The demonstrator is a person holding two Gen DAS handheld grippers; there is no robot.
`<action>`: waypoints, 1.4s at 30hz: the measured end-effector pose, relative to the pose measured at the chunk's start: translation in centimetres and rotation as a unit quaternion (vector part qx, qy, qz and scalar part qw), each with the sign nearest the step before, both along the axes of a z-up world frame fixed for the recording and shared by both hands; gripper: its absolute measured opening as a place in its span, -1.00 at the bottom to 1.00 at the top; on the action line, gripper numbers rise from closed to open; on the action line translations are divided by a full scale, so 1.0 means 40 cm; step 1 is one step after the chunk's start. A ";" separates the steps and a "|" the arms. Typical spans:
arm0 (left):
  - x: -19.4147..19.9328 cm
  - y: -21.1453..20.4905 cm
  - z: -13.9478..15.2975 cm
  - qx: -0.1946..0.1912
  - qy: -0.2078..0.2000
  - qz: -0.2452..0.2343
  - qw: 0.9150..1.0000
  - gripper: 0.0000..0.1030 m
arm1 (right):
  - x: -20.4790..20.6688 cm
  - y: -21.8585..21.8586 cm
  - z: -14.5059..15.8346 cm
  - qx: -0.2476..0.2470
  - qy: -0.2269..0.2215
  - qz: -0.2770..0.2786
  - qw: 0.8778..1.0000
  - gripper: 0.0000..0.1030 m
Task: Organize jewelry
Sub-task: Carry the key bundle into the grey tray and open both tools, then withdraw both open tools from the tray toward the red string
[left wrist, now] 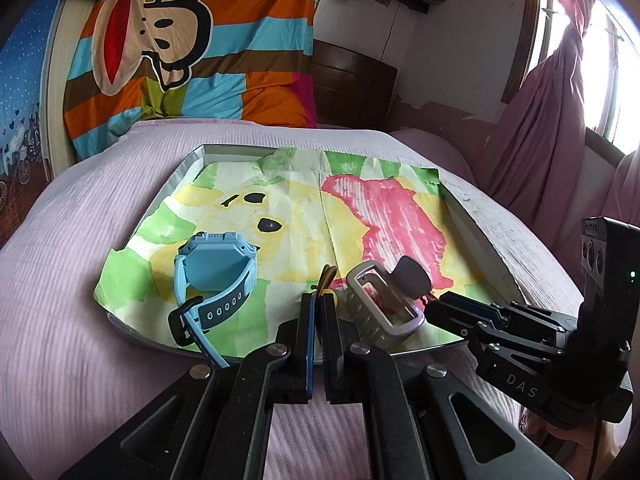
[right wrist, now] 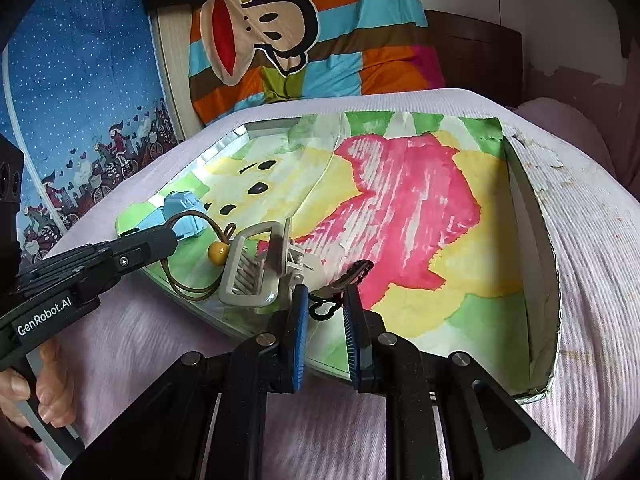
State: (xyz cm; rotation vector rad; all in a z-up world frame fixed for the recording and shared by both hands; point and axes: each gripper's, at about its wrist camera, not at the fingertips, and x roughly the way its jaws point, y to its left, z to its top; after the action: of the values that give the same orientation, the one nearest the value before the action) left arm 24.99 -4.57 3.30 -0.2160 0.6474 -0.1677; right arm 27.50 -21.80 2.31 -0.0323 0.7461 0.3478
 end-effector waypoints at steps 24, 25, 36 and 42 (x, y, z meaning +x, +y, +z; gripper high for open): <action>-0.256 0.061 0.039 0.000 -0.118 0.036 0.992 1.00 | -0.296 -0.116 0.069 0.092 -0.181 -0.053 0.978 0.66; -0.263 0.063 0.039 0.003 -0.120 0.036 0.992 1.00 | -0.306 -0.115 0.070 0.090 -0.185 -0.052 0.977 0.71; -0.348 0.075 0.006 0.028 -0.109 0.015 0.993 1.00 | -0.408 -0.108 0.054 0.078 -0.184 -0.042 0.979 0.76; -0.373 0.085 -0.010 0.036 -0.096 0.005 0.995 1.00 | -0.453 -0.108 0.032 0.068 -0.173 -0.029 0.982 0.76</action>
State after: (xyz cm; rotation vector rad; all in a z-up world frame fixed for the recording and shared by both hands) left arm 10.05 -1.15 2.88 -0.1313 0.4598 -0.1535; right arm 9.39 -26.12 3.58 0.0560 0.3776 0.3267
